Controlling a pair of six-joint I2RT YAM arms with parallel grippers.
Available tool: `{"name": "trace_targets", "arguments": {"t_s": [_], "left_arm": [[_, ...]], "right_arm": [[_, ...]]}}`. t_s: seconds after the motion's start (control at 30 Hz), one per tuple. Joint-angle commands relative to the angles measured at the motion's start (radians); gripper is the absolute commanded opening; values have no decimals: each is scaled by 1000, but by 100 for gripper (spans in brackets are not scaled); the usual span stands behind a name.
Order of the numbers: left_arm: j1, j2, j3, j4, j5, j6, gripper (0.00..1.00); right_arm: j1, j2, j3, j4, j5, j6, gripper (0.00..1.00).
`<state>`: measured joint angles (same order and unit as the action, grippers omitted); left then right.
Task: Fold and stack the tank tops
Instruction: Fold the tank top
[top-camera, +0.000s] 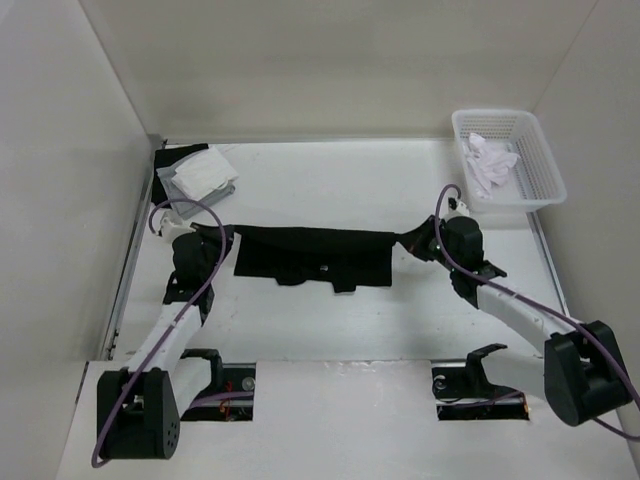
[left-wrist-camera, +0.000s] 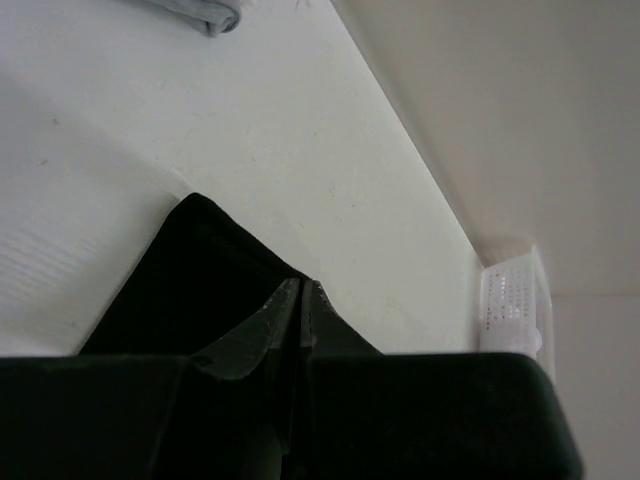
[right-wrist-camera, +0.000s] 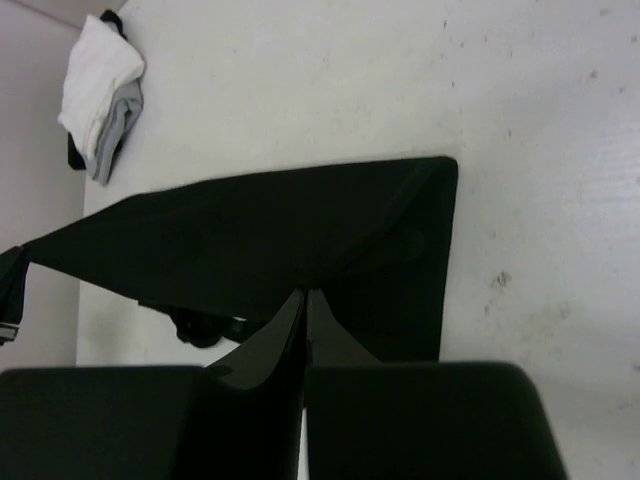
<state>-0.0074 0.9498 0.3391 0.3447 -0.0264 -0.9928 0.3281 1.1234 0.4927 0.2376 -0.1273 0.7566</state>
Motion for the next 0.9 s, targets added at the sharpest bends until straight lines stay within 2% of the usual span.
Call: {"name": "trace_targets", "arguments": {"t_s": [0.0, 0.17, 0.37, 0.47, 0.53, 0.57, 0.6, 0.73, 0.8, 0.87], "left_arm": [[61, -39, -74, 24, 64, 4, 2], [85, -21, -134, 64, 90, -23, 2], [162, -42, -202, 73, 134, -19, 3], [192, -23, -214, 87, 163, -15, 9], [200, -3, -223, 101, 169, -17, 17], [201, -1, -225, 102, 169, -19, 19], [209, 1, -229, 103, 171, -25, 24], [222, -66, -231, 88, 179, -40, 26], [206, -111, -221, 72, 171, -44, 26], [156, -129, -205, 71, 153, -44, 26]], "right_arm": [[85, -112, -93, 5, 76, 5, 2], [176, -147, -179, -21, 150, 32, 2], [213, -163, -259, -23, 178, 96, 3], [235, -130, -272, -23, 211, 127, 2], [244, -133, -273, -28, 216, 131, 6], [248, -139, -271, -36, 220, 133, 10], [256, -159, -265, -61, 232, 134, 22], [249, -230, -266, -79, 242, 123, 48], [227, -226, -248, -65, 227, 100, 55], [206, -176, -223, -43, 205, 82, 57]]}}
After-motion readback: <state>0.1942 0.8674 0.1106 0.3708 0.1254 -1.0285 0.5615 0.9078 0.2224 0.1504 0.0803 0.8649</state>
